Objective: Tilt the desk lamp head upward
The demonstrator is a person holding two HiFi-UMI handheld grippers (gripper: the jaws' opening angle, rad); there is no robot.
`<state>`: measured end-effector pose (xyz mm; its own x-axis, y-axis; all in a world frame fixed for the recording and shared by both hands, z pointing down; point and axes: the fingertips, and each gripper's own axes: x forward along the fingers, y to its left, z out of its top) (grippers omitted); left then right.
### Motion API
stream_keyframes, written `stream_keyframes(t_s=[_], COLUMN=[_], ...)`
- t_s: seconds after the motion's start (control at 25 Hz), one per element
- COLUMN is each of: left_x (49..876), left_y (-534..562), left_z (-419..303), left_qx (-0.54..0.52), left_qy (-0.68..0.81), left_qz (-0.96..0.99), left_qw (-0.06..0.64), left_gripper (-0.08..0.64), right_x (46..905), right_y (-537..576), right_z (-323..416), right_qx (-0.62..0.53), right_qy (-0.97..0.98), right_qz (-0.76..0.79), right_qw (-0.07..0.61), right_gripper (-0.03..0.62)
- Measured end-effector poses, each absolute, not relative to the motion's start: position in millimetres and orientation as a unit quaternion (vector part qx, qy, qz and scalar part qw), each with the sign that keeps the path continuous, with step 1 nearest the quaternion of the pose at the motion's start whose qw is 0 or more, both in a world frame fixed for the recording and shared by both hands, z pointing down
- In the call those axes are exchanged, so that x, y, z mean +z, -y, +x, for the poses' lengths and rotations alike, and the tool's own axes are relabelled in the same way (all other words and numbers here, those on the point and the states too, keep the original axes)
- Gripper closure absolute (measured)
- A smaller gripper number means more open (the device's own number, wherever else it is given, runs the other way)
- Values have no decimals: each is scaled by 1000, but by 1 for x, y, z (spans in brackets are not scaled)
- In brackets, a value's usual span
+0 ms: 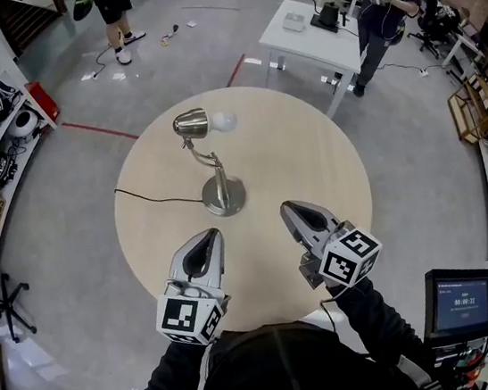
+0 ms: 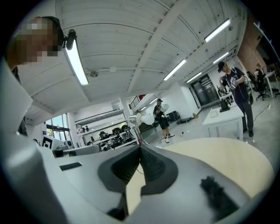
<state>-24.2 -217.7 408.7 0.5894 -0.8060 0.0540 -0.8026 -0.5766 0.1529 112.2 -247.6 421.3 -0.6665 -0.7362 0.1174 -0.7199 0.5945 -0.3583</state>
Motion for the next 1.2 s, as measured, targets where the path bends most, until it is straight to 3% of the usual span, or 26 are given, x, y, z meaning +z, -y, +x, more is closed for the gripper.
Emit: stream_keyframes(t_s=[1.2], left_x=[423], left_y=[215], left_z=[-23], left_qx=[0], left_qy=[450], left_qz=[887], left_qw=[104], left_gripper=[548], right_x=[410], right_y=[230], right_z=[91], right_qx=[-119], right_qy=[-912], right_qz=[-392], right_qw=[-20], right_gripper=[588])
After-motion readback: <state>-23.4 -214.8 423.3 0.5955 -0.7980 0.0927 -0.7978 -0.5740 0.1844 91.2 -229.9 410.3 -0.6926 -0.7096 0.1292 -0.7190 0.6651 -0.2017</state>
